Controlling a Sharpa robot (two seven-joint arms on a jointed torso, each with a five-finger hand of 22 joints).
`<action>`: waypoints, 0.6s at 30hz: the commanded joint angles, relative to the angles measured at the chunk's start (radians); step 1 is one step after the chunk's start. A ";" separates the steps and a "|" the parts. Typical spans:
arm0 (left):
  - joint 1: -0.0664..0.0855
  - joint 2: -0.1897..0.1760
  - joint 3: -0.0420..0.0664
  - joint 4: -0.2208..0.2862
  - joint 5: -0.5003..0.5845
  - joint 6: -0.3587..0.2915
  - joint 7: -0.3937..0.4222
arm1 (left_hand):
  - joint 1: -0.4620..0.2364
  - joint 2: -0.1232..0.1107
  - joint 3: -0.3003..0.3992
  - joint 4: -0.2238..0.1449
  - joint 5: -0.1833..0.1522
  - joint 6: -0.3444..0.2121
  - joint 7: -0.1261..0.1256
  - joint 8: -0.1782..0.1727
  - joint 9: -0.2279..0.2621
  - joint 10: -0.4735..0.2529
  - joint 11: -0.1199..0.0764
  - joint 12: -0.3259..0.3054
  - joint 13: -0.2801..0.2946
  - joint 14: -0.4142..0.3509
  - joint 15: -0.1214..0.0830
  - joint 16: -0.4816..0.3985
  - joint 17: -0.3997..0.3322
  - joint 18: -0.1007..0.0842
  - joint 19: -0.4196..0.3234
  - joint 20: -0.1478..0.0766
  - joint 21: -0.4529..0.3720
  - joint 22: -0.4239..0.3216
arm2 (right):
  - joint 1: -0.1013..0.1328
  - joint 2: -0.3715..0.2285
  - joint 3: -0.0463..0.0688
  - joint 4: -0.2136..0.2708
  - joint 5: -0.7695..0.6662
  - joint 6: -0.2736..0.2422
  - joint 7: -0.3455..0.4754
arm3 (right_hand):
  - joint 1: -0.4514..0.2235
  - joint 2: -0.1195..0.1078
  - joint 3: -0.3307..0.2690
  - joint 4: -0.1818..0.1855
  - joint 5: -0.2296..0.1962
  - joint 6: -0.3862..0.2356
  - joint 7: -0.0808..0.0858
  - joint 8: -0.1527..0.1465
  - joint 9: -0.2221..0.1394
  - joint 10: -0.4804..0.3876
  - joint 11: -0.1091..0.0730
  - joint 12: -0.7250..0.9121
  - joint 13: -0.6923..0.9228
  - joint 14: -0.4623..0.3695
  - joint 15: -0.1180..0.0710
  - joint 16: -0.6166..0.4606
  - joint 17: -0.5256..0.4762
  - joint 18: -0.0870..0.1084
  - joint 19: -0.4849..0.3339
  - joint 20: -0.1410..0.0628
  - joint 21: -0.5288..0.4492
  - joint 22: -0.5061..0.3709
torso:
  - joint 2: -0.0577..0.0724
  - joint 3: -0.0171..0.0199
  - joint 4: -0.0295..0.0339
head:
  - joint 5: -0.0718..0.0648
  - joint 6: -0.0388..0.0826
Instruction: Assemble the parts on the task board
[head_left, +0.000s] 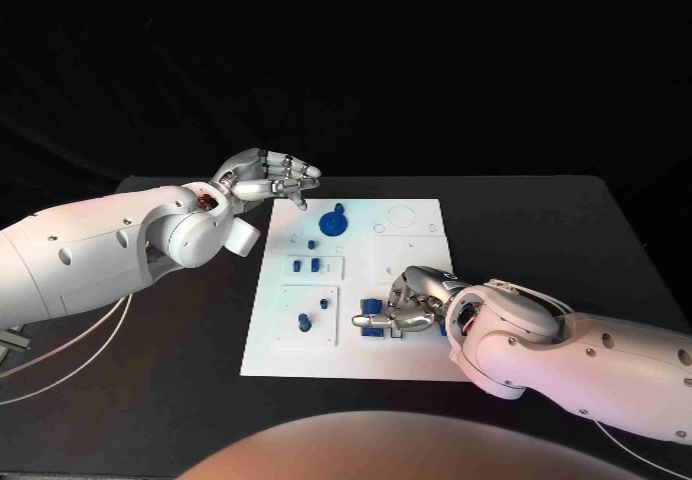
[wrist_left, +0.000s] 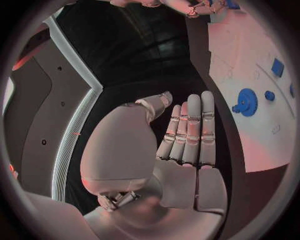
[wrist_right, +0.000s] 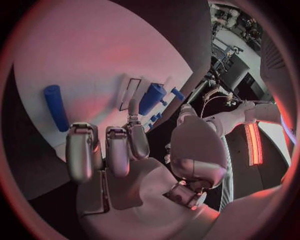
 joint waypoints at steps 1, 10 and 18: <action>0.001 0.001 0.001 0.003 -0.002 0.011 0.005 | -0.005 0.004 -0.003 0.004 0.005 -0.009 -0.001 0.003 -0.001 -0.007 -0.003 0.007 -0.001 -0.007 0.003 -0.004 -0.001 0.014 -0.003 0.007 -0.006 -0.001 | -0.001 -0.001 0.000 0.003 -0.040 0.023 -0.011 | -0.026 -0.005 -0.053 0.002 0.007 -0.013 0.002 -0.002 -0.002 -0.012 0.000 -0.011 0.035 0.081 0.001 -0.003 0.147 -0.009 0.061 -0.001 -0.007 0.224 | 0.000 0.0002 -0.0001 | 0.000 0.000; 0.001 0.000 0.001 0.003 -0.002 0.011 0.004 | -0.005 0.004 -0.003 0.004 0.005 -0.009 -0.001 0.003 -0.001 -0.007 -0.003 0.007 -0.001 -0.007 0.003 -0.004 -0.001 0.014 -0.003 0.007 -0.006 -0.001 | 0.000 -0.033 0.000 0.035 -0.046 -0.010 0.047 | 0.169 0.083 0.046 -0.004 -0.022 -0.010 0.001 0.008 -0.003 0.003 -0.002 0.007 0.059 0.083 0.001 -0.001 0.154 -0.010 0.063 0.000 0.000 0.227 | 0.000 0.0006 -0.0006 | 0.001 0.000; 0.001 -0.001 0.001 0.001 -0.002 0.011 0.004 | -0.005 0.004 -0.003 0.004 0.005 -0.009 -0.001 0.003 -0.001 -0.007 -0.003 0.007 -0.001 -0.007 0.003 -0.004 -0.001 0.014 -0.003 0.007 -0.006 -0.001 | 0.001 -0.073 0.000 0.063 0.011 -0.057 0.156 | 0.446 0.108 0.118 -0.011 -0.036 -0.005 -0.005 0.010 -0.014 0.021 -0.006 0.033 0.091 0.083 -0.003 -0.001 0.156 -0.010 0.063 -0.003 -0.002 0.226 | -0.001 0.0014 -0.0024 | 0.003 0.000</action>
